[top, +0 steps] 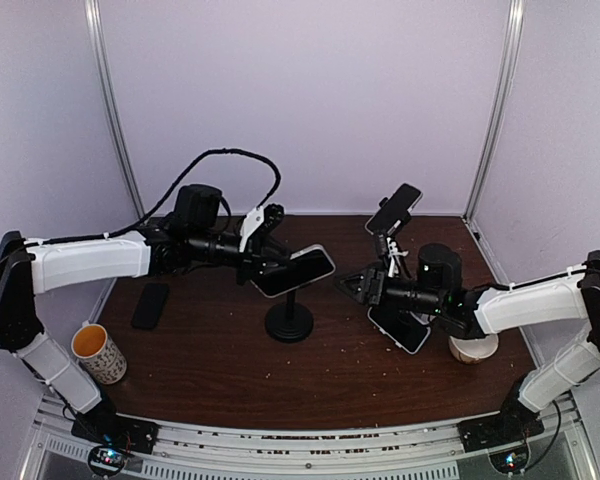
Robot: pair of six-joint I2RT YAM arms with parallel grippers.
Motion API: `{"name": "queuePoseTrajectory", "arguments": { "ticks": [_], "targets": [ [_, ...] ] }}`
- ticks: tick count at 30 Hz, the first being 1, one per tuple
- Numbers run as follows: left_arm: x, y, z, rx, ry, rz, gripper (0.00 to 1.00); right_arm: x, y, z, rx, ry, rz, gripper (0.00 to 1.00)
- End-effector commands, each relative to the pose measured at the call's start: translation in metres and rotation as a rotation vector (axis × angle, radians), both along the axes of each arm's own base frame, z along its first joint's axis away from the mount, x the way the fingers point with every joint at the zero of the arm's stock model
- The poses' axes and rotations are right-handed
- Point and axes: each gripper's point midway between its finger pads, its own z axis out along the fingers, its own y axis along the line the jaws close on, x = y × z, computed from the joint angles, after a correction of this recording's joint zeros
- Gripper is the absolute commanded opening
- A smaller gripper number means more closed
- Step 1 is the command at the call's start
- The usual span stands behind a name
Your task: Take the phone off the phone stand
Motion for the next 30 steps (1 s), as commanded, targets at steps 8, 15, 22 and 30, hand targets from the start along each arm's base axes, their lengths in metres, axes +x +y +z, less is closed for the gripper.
{"name": "queuePoseTrajectory", "arguments": {
  "ticks": [8, 15, 22, 30],
  "targets": [
    [-0.016, 0.002, -0.074, -0.060, 0.213, 0.037, 0.00, -0.012, 0.004, 0.021, 0.060, -0.105, 0.060, 0.77],
    [-0.021, 0.013, -0.086, -0.154, 0.285, 0.042, 0.00, -0.014, 0.008, 0.034, 0.035, -0.211, 0.102, 0.84],
    [-0.026, 0.025, -0.091, -0.218, 0.319, 0.045, 0.00, -0.010, 0.021, 0.044, 0.017, -0.288, 0.151, 0.89],
    [-0.024, 0.025, -0.095, -0.229, 0.349, 0.059, 0.00, -0.010, 0.047, 0.063, 0.097, -0.346, 0.248, 0.86]
  ]
}}
